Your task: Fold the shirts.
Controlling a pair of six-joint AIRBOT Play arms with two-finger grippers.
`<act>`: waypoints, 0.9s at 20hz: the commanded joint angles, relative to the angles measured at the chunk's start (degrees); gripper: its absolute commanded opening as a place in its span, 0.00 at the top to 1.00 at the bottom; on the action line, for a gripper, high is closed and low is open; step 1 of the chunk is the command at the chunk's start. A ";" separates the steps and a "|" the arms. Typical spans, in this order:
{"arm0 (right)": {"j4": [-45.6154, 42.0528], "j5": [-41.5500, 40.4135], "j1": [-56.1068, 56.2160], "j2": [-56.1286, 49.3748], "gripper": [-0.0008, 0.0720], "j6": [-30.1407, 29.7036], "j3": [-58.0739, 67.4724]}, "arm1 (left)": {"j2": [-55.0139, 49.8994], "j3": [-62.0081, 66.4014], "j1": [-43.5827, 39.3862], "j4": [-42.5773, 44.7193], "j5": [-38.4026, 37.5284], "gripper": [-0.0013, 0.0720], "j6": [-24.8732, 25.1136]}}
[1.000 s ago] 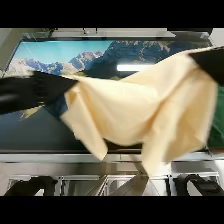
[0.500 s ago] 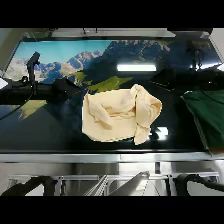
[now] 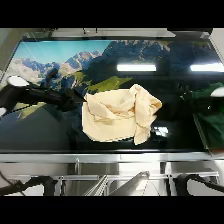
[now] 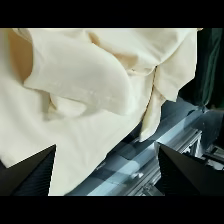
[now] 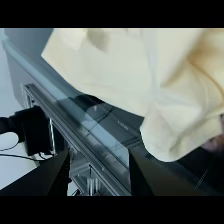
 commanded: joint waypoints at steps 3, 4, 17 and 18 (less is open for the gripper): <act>-1.03 -14.69 2.36 7.98 0.44 -2.05 -22.29 | -12.28 8.35 -9.44 0.15 0.42 0.01 0.50; -1.01 -17.03 3.58 8.57 0.44 -1.99 -24.20 | -14.56 10.36 -10.80 0.22 -0.26 0.01 0.44; 8.90 -22.25 11.91 8.74 0.44 -4.70 -26.32 | -28.37 34.45 -21.70 25.62 -11.93 0.65 -15.41; 8.90 -22.25 11.91 8.74 0.44 -4.74 -26.32 | -28.37 35.95 -22.18 27.15 -12.87 0.83 -15.43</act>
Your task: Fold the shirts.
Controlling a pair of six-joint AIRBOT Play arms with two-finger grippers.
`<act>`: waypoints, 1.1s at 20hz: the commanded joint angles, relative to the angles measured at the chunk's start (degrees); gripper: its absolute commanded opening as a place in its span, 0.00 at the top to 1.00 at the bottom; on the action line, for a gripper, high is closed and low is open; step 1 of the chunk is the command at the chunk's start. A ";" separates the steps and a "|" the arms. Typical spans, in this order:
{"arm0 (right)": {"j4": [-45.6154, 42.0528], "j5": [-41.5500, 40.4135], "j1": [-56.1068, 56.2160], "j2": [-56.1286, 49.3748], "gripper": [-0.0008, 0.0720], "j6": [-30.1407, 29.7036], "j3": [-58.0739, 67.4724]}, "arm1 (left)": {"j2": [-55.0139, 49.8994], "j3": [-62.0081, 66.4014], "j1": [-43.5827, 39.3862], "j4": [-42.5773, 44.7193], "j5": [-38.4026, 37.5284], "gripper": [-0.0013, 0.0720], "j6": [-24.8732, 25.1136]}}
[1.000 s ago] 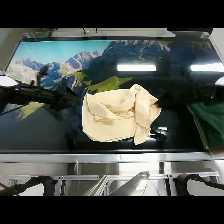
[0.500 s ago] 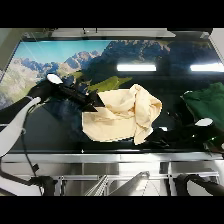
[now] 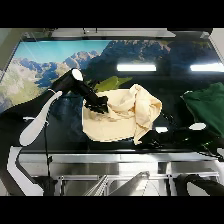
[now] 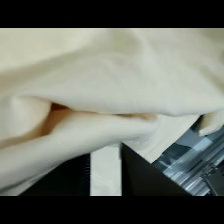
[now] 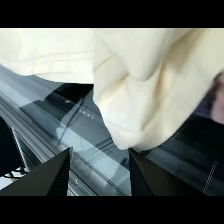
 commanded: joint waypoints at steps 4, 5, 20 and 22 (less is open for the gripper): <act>0.83 -0.26 0.33 0.07 0.44 -1.22 -0.09 | -0.66 10.60 -3.43 10.12 -5.57 0.97 -3.32; 0.83 -0.24 0.33 0.07 0.44 -1.25 -0.09 | -0.66 12.46 -3.85 10.16 -7.26 0.95 -3.26; 0.83 0.20 0.33 0.07 0.44 -4.22 -0.09 | -0.83 10.38 -10.27 28.15 -5.77 0.00 -15.74; 0.83 0.20 0.33 0.07 0.44 -4.22 -0.09 | -0.83 9.42 -10.71 27.89 -1.97 0.00 -17.03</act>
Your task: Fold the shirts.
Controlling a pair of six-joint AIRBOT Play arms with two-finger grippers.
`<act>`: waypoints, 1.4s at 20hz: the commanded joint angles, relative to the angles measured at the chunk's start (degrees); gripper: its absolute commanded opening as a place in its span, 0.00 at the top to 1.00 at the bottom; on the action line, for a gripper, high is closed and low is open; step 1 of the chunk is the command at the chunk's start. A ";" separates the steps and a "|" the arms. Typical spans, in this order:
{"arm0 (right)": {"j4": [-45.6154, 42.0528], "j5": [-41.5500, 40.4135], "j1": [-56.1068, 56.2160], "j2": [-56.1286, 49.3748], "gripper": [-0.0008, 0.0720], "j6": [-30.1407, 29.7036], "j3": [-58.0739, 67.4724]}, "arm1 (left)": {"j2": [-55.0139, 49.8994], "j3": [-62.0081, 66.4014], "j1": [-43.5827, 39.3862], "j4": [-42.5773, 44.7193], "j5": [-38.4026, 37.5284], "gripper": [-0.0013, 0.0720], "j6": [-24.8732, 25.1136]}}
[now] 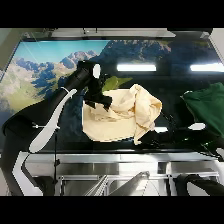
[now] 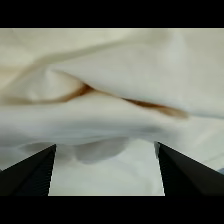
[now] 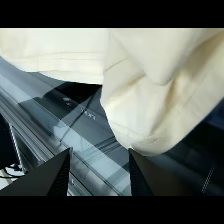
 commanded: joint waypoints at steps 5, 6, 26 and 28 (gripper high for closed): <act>0.00 0.15 0.07 0.04 0.45 -1.16 -0.02 | -0.35 -4.07 -1.99 2.36 8.98 0.02 -3.87; 0.00 0.15 0.07 0.04 0.46 -1.51 -0.02 | -0.79 -4.02 -1.99 2.34 8.35 0.10 -3.87; -6.47 -0.13 -0.13 -2.05 0.47 6.12 0.00 | 0.04 1.64 5.55 -26.77 -8.98 0.95 2.32; -5.09 -1.53 -0.07 -2.10 0.47 6.12 0.00 | 0.04 1.70 6.14 -26.95 -8.85 0.95 2.54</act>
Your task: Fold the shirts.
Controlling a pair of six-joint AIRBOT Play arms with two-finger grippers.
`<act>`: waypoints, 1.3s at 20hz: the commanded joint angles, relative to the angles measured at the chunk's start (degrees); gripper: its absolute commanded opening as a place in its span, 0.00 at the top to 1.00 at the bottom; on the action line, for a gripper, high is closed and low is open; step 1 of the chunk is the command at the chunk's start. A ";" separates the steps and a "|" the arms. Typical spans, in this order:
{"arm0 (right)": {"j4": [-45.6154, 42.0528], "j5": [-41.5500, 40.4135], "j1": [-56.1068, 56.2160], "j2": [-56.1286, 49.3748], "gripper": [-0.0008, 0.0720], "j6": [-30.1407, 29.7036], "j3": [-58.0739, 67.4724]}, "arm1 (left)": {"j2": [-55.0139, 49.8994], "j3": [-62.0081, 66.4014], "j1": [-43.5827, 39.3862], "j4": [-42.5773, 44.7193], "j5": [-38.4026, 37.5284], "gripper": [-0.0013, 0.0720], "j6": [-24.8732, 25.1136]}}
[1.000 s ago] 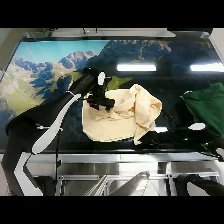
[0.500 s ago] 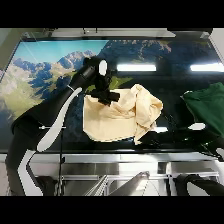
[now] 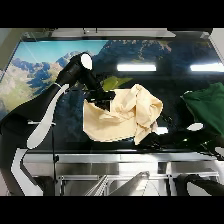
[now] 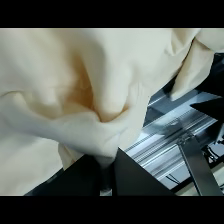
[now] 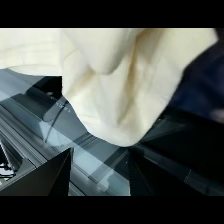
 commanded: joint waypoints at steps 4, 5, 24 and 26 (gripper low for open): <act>7.78 -9.33 2.32 -1.99 0.47 -0.61 0.02 | 0.15 -0.04 2.60 -4.20 1.53 0.95 2.03; 11.85 -10.73 3.41 -3.15 0.47 -2.91 0.04 | 0.15 0.83 2.97 -4.22 1.81 0.95 2.03; -5.79 -8.09 -18.84 -6.43 0.96 4.09 34.58 | 17.05 -21.68 35.30 -17.14 2.49 0.95 7.13; -5.64 -8.35 -16.02 -11.47 0.96 4.13 40.59 | 18.58 -29.03 37.73 -17.18 3.06 0.95 8.66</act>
